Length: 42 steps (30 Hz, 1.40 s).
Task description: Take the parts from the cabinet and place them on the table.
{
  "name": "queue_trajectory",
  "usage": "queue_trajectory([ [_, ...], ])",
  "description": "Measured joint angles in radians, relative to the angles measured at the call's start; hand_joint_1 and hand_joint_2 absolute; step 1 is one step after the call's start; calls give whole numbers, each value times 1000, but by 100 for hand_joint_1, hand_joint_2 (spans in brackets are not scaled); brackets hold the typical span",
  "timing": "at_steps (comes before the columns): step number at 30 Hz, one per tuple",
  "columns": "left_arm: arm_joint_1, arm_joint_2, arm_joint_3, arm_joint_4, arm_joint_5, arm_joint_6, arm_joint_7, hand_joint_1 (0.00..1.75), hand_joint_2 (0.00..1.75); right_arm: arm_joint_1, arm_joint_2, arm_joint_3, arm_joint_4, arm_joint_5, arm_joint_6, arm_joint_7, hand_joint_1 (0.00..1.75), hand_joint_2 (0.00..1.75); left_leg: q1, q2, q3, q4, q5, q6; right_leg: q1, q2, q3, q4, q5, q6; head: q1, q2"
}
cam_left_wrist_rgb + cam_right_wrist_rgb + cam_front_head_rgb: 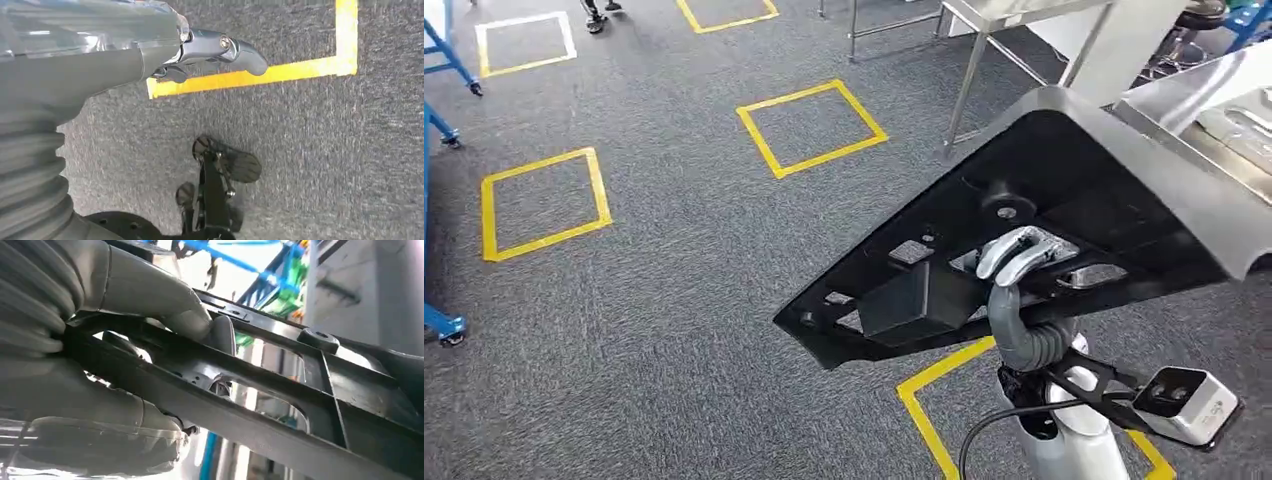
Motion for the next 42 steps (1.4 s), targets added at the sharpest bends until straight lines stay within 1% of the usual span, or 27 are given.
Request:
queue_trajectory([
  [2, -1, -2, 0, 0, -1, -1, 0, 0, 175, 7, 0, 0, -8, 1, -9, 2, 175, 175, 0, 22, 4, 0, -4, -3, 1, -19, 84, -155, 79, -4, 0, 0],
  [3, -1, -3, 0, 0, -2, -1, 0, 0, 175, 7, 0, 0, -13, 1, -10, 2, 175, 175, -1, 32, 8, 0, -6, -7, 4, -47, 136, -246, 110, -10, 0, 0],
  [4, -2, -3, 0, 0, -2, -1, 0, 0, 175, 6, 0, 0, -17, 1, -10, 1, 175, 175, -7, 40, 11, 1, -9, -12, 14, -94, 159, -297, 102, -20, 0, 0],
  [8, -8, -6, 0, 0, -4, -1, 0, 0, 175, 11, 0, 0, -25, 2, -10, 2, 175, 175, -9, 81, 21, 0, -17, -33, 19, -42, 153, -298, 112, -37, 0, 0],
  [9, -10, -6, 0, 0, -4, -1, 0, 0, 175, 14, 1, 1, -27, 3, -10, 3, 175, 175, -6, 70, 18, 8, -26, -39, 5, -33, 162, -308, 119, -45, 0, 0],
  [10, -11, -7, 0, 0, -4, -2, 0, 0, 175, 13, 2, 1, -31, 2, -10, 1, 175, 175, -2, 19, 10, 35, -47, -44, 7, -22, 162, -312, 120, -49, 0, 0],
  [11, -11, -8, 0, 0, -4, -2, 0, 0, 175, 10, 2, 1, -31, 2, -10, 2, 175, 175, 1, -10, -20, 102, -88, -45, 7, -13, 162, -311, 122, -53, 0, 0],
  [13, -5, -8, 0, 0, -4, -2, 2, 0, 175, 10, 3, 2, -31, -2, -7, 5, 175, 175, 3, -32, -97, 264, -155, -50, 8, 13, 161, -310, 122, -55, 0, 0],
  [14, -3, -8, 0, 0, -2, -2, 3, 0, 175, 10, 3, 3, -30, -4, -6, 7, 175, 175, 3, -34, -123, 310, -161, -52, 9, 27, 161, -308, 122, -55, 0, 0],
  [15, -3, -8, 0, 0, 0, -1, 6, 0, 175, 7, 3, 3, -29, -8, -2, 8, 175, 175, 5, -35, -125, 307, -142, -53, 8, 40, 161, -307, 122, -55, 0, 0],
  [17, -5, -10, 0, 0, 4, 0, 6, 0, 175, -8, 3, 6, -23, -14, 9, 14, 175, 175, 9, -40, -74, 180, -56, -53, 7, 68, 161, -300, 120, -51, 0, 0],
  [18, -6, -10, 0, 0, 5, 1, 3, 0, 175, -20, 3, 10, -19, -14, 13, 19, 175, 175, 14, -63, -31, 85, -7, -54, 5, 82, 160, -294, 117, -46, 0, 0],
  [19, -5, -10, 1, 0, 5, 1, 0, 0, 175, -31, 3, 16, -14, -15, 16, 21, 175, 175, 21, -123, -11, 36, -12, -52, 5, 92, 154, -288, 115, -41, 0, 0],
  [20, -5, -11, 2, 0, 6, 1, -2, 0, 175, -42, 2, 21, -10, -15, 20, 24, 175, 175, 19, -127, -8, 23, -15, -49, 8, 106, 145, -278, 113, -34, 0, 0],
  [22, -5, -11, 2, 0, 6, -1, -4, 0, 175, -47, 2, 30, -6, -16, 26, 24, 175, 175, 12, -109, -10, 28, -13, -40, 0, 122, 138, -284, 121, -21, 0, 0],
  [24, -10, -15, 2, 0, 6, -4, -6, 0, 175, -47, 0, 38, -5, -17, 25, 23, 175, 175, 19, -84, -8, 14, -2, -20, -1, 136, 134, -283, 122, -7, 0, 0],
  [26, -10, -16, 2, 0, 6, -4, -7, 0, 175, -51, 0, 44, -6, -19, 23, 20, 175, 175, 15, -61, -6, 9, 0, -8, 6, 38, 97, -205, 66, -3, 0, 0],
  [28, -4, -16, 2, 0, 6, -4, -7, 0, 175, -49, -1, 50, -5, -20, 22, 20, 175, 175, 10, -34, -7, 9, -1, -6, 3, 6, 19, -46, -7, 1, 0, 0],
  [29, -4, -16, 2, 0, 6, -3, -7, 0, 175, -47, -1, 53, -5, -20, 22, 20, 175, 175, 9, -20, -9, 10, -2, -6, 1, 3, -9, 11, -23, 3, 0, 0],
  [30, -4, -17, 2, 0, 6, -2, -7, 0, 175, -46, -1, 55, -3, -20, 21, 20, 175, 175, 9, -6, -9, 10, -3, -5, 0, 2, -13, 22, -13, 5, 0, 0],
  [31, -5, -17, 2, 0, 6, -2, -8, 0, 175, -46, -1, 55, -2, -20, 14, 20, 175, 175, 9, 7, -8, 10, -5, -7, -1, -3, 9, -19, 17, 5, 0, 0],
  [33, -6, -20, 2, 0, 5, -4, -11, 0, 175, -46, -3, 55, -2, -23, 3, 19, 175, 175, 9, 28, -2, 10, -8, -11, 0, -26, 101, -185, 94, -1, 0, 0],
  [34, -6, -22, 2, 0, 3, -5, -13, 0, 175, -46, -4, 55, -2, -26, 0, 17, 175, 175, 7, 37, 3, 10, -11, -15, 6, -74, 151, -269, 116, -9, 0, 0],
  [35, -5, -24, 2, 0, 3, -6, -16, 0, 175, -48, -5, 56, -1, -30, -2, 15, 175, 175, -1, 45, 4, 14, -16, -23, 18, -91, 157, -289, 105, -16, 0, 0],
  [39, -11, -26, 2, 0, 3, -10, -18, 0, 175, -45, -10, 56, 3, -39, -10, 12, 175, 175, -3, 89, 16, 9, -22, -44, 14, -38, 150, -295, 113, -38, 0, 0],
  [41, -12, -27, 2, 0, 3, -10, -18, 0, 175, -48, -11, 56, 5, -43, -9, 8, 175, 175, 7, -2, -7, 66, -64, -54, 6, -20, 155, -301, 119, -50, 0, 0],
  [42, -10, -27, 2, 0, 3, -11, -18, 0, 175, -48, -10, 56, 7, -47, -10, 6, 175, 175, 8, -26, -46, 148, -109, -57, 6, -8, 155, -301, 119, -52, 0, 0],
])
